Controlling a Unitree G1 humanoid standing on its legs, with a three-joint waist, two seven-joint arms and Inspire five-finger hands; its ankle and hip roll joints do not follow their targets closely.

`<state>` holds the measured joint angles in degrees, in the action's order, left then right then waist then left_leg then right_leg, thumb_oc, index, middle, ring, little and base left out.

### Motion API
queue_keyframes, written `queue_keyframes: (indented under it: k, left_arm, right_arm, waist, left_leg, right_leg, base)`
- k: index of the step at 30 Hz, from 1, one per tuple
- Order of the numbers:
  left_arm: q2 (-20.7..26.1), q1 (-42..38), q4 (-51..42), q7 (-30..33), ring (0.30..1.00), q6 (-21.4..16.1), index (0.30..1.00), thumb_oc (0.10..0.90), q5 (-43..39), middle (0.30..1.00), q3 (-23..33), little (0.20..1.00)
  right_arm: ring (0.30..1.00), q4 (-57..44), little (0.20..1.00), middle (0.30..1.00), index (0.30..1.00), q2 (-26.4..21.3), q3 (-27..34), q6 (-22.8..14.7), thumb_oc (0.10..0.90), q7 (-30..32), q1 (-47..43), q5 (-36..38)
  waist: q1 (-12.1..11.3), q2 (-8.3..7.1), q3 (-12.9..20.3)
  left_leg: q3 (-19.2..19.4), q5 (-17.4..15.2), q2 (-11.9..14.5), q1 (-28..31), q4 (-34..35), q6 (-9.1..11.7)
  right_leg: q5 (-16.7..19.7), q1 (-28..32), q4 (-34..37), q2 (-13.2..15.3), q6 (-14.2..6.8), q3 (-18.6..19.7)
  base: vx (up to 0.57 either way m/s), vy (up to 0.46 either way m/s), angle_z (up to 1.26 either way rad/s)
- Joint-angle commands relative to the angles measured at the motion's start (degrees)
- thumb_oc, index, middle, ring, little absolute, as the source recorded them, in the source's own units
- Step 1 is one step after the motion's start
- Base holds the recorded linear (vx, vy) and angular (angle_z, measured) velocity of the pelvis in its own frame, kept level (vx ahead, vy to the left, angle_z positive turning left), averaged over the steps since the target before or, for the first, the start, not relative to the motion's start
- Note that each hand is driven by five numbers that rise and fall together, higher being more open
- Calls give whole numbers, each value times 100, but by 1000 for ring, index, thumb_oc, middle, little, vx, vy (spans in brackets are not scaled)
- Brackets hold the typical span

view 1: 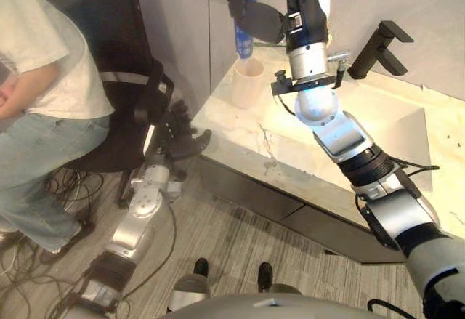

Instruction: Organize the bathroom.

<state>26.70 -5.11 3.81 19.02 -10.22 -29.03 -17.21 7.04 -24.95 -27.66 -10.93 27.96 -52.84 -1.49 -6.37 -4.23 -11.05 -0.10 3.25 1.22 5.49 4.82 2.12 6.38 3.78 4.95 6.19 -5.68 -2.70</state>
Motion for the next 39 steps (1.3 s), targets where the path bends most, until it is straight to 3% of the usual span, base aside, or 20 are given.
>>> queue_keyframes:
  k: [1,12,19,26,39]
  left_arm:
    - [-119,-123,-403,-301,900,-756,900,800,106,900,-313,900]
    - [-31,280,-404,-475,900,-782,900,800,129,900,-149,900]
    - [91,524,-675,-694,900,-757,900,800,75,900,-10,900]
    - [146,635,-898,-785,900,-497,900,800,-4,900,40,900]
    - [235,702,-940,-872,900,-421,900,800,-133,900,0,900]
  right_arm:
    - [300,-99,300,300,300,163,243,-474,400,216,-730,109]
    - [300,-91,300,300,300,260,157,-211,400,25,-611,-11]
    - [300,1,300,300,300,138,47,-202,400,-311,-470,-35]
    - [300,251,300,300,300,-76,1,-364,400,-475,-493,-71]
    - [300,555,300,300,300,-730,207,-481,400,7,-732,-81]
  waist:
    - [-66,-19,939]
    - [-248,-48,980]
    - [-316,-35,968]
    - [-415,-26,971]
    - [-428,-31,982]
  left_leg:
    - [-330,-149,-29,-110,18,-173]
    - [-401,-128,-11,-158,18,-136]
    - [-404,-37,73,-287,18,-62]
    - [-494,14,124,-309,18,-3]
    - [-533,42,202,-251,18,88]
  right_leg:
    - [51,32,5,31,96,-174]
    - [-86,145,5,29,133,-303]
    - [-176,156,5,2,158,-414]
    - [-263,242,5,-42,206,-508]
    - [-352,381,5,-83,248,-580]
  base:
    - [86,6,5]
    - [93,-18,7]
    - [84,-59,10]
    - [80,-52,6]
    - [45,-16,5]
